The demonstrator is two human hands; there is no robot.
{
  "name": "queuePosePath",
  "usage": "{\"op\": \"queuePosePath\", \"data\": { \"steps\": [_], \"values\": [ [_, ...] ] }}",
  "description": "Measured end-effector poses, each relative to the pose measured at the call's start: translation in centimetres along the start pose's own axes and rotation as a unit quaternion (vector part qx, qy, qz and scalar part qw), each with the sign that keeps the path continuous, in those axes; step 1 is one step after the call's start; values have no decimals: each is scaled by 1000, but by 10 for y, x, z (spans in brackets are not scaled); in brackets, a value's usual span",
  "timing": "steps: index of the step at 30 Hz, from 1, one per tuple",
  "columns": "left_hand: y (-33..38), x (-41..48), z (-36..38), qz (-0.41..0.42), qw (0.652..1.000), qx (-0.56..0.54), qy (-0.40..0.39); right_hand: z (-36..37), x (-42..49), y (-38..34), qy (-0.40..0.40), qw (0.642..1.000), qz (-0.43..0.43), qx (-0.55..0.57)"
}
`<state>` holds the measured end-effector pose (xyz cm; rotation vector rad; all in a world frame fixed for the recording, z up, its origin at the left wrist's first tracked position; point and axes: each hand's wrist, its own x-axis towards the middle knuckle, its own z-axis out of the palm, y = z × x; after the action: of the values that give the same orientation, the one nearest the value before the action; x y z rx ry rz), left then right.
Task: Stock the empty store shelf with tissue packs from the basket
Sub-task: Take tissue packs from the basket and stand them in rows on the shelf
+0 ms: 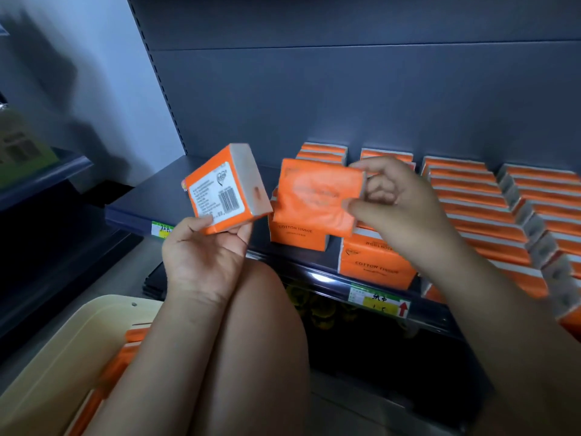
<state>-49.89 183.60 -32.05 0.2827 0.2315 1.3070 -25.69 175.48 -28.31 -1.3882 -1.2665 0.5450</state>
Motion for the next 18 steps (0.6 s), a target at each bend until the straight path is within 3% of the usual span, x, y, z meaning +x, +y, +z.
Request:
{"op": "queuePosePath", "data": {
  "steps": [8,18],
  "values": [
    [1,-4,4,6,1000,23,4,24,-1,5,-49,977,-59,-199],
    [5,-4,5,4,999,53,6,43,-2,7,-68,946,-115,-295]
  ]
}}
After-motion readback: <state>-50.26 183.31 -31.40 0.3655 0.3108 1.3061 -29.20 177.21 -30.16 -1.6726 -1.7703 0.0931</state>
